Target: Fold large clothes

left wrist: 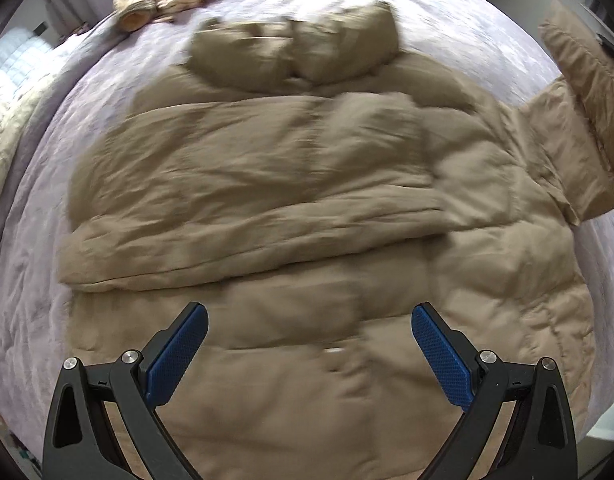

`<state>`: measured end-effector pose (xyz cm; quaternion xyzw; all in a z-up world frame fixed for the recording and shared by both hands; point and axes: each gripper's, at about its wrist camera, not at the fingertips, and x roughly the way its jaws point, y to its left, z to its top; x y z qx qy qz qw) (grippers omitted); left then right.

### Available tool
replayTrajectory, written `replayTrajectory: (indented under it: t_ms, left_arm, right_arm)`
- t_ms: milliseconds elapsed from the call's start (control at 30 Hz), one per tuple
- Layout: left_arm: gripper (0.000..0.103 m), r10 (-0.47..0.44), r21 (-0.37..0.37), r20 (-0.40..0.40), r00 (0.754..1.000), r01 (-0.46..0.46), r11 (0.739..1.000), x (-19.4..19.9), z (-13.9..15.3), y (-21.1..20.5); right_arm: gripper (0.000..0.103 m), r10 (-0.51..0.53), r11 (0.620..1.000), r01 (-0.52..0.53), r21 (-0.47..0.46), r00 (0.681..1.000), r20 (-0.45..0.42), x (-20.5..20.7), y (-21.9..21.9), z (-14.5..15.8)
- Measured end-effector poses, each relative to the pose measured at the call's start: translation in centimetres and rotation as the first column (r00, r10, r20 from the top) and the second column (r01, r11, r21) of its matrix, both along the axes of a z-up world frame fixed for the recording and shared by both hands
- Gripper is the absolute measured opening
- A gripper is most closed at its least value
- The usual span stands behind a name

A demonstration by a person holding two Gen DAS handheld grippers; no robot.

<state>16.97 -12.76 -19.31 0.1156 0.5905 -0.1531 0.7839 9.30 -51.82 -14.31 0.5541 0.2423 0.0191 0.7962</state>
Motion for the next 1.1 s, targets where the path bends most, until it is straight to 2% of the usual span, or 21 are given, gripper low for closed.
replayTrajectory:
  t_ms: [133, 167, 267, 400, 467, 567, 700, 733, 767, 800, 833, 933, 1033, 1067, 1100]
  left_arm:
    - [0.102, 0.061, 0.025, 0.03, 0.998, -0.062, 0.998, 1.4, 0.2, 4.7]
    - [0.102, 0.08, 0.032, 0.035, 0.996, -0.081, 0.996, 1.8, 0.2, 5.9]
    - [0.102, 0.131, 0.043, 0.041, 0.991, -0.132, 0.99, 2.7, 0.0, 8.9]
    - [0.102, 0.184, 0.047, 0.043, 0.982, -0.186, 0.981, 3.5, -0.6, 12.1]
    - [0.102, 0.195, 0.046, 0.041, 0.98, -0.196, 0.979, 3.7, -1.0, 13.1]
    - [0.102, 0.194, 0.04, 0.033, 0.98, -0.195, 0.98, 4.3, -1.6, 13.5]
    - [0.102, 0.178, 0.011, 0.033, 0.984, -0.178, 0.984, 4.5, -1.6, 12.7]
    - [0.102, 0.174, -0.003, 0.036, 0.984, -0.174, 0.985, 4.7, -1.5, 12.3]
    - [0.102, 0.174, -0.012, 0.037, 0.984, -0.174, 0.985, 4.9, -1.4, 12.1]
    - [0.102, 0.175, -0.026, 0.037, 0.984, -0.174, 0.984, 5.2, -1.4, 11.8]
    - [0.102, 0.176, -0.039, 0.035, 0.984, -0.174, 0.984, 5.4, -1.3, 11.7]
    - [0.102, 0.179, -0.086, 0.026, 0.984, -0.176, 0.981, 6.0, -1.2, 11.5]
    - [0.102, 0.178, -0.133, 0.023, 0.984, -0.174, 0.976, 6.8, -1.0, 11.7]
    - [0.102, 0.181, -0.153, 0.022, 0.983, -0.175, 0.973, 7.0, -0.9, 11.9]
    - [0.102, 0.186, -0.184, 0.018, 0.982, -0.18, 0.966, 7.3, -0.7, 12.2]
  right_arm:
    - [0.007, 0.186, 0.965, -0.196, -0.176, 0.98, -0.074, 4.9, 8.3, 0.3]
    - [0.007, 0.23, 0.941, -0.251, -0.226, 0.967, -0.113, 6.4, 11.0, -0.1]
    - [0.007, 0.306, 0.887, -0.358, -0.293, 0.929, -0.21, 9.4, 17.0, -1.6]
    - [0.007, 0.312, 0.823, -0.442, -0.357, 0.876, -0.367, 11.1, 21.8, -5.2]
    - [0.007, 0.302, 0.797, -0.473, -0.376, 0.85, -0.432, 10.6, 22.2, -7.0]
    - [0.007, 0.278, 0.778, -0.499, -0.381, 0.818, -0.504, 11.0, 22.6, -9.3]
    - [0.009, 0.258, 0.787, -0.495, -0.368, 0.806, -0.532, 10.3, 22.4, -9.9]
    - [0.018, 0.254, 0.791, -0.494, -0.36, 0.802, -0.541, 10.1, 22.1, -9.7]
    - [0.036, 0.252, 0.796, -0.492, -0.352, 0.799, -0.546, 9.5, 22.0, -9.5]
    - [0.048, 0.253, 0.802, -0.489, -0.344, 0.799, -0.546, 9.5, 22.1, -9.1]
    - [0.065, 0.252, 0.814, -0.475, -0.334, 0.807, -0.534, 9.1, 21.8, -8.3]
    - [0.067, 0.19, 0.86, -0.369, -0.352, 0.872, -0.45, 6.5, 19.8, -5.5]
    - [0.066, 0.081, 0.913, -0.238, -0.331, 0.901, -0.426, 4.8, 16.3, -5.0]
    - [0.06, 0.056, 0.928, -0.205, -0.311, 0.902, -0.427, 4.8, 15.4, -5.3]
    - [0.047, 0.033, 0.945, -0.166, -0.281, 0.905, -0.424, 5.0, 14.3, -5.6]
